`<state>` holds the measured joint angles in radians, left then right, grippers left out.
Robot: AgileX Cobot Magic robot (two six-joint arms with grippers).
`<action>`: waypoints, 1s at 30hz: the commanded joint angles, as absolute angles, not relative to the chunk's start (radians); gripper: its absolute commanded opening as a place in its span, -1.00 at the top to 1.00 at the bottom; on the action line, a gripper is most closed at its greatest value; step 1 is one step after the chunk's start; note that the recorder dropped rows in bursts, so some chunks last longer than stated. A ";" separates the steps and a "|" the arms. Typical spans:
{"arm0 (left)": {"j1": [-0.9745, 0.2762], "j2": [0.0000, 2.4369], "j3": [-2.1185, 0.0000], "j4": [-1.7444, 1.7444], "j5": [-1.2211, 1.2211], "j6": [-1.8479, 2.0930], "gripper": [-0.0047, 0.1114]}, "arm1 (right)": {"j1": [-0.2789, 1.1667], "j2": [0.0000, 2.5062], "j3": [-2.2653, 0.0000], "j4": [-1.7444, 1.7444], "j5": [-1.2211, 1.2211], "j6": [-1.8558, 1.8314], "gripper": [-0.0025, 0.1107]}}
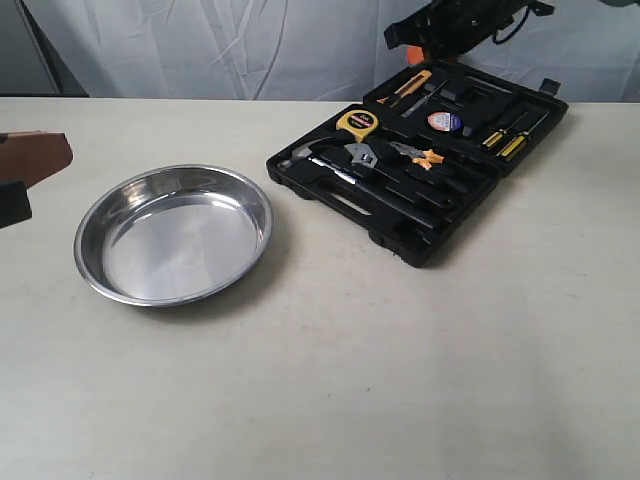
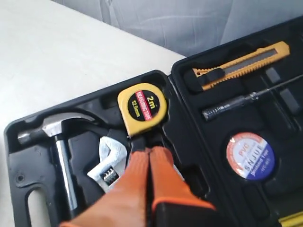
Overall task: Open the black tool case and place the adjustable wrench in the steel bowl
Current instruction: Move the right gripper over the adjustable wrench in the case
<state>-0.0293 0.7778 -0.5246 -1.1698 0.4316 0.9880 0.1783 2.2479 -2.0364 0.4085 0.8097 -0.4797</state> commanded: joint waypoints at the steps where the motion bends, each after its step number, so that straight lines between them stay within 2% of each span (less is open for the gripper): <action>1: -0.032 0.773 -0.518 -1.164 0.439 0.987 0.92 | 0.186 2.378 -2.213 0.409 0.947 -0.486 0.97; 8: -0.032 0.773 -0.518 -1.149 0.439 0.985 0.92 | 0.189 2.477 -2.286 0.390 1.091 -0.486 0.97; 11: -0.032 0.773 -0.518 -1.149 0.441 0.985 0.92 | 0.195 2.494 -2.286 0.392 1.061 -0.486 0.97; 16: -0.032 0.773 -0.518 -1.149 0.450 0.981 0.92 | 0.200 2.497 -2.286 0.327 0.697 -0.314 0.97; 19: -0.032 0.773 -0.518 -1.149 0.450 0.981 0.92 | 0.200 2.497 -2.286 0.045 0.634 -0.078 0.97; 23: -0.032 0.773 -0.518 -1.149 0.447 0.980 0.92 | 0.200 2.496 -2.291 -0.312 0.838 0.161 0.97; 30: -0.032 0.773 -0.518 -1.149 0.447 0.980 0.92 | 0.200 2.465 -2.300 -0.250 1.099 0.116 0.97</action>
<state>-0.0293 0.7778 -0.5246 -1.1444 0.4484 0.9844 0.2030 2.4966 -2.2887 -0.2838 1.0152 0.1419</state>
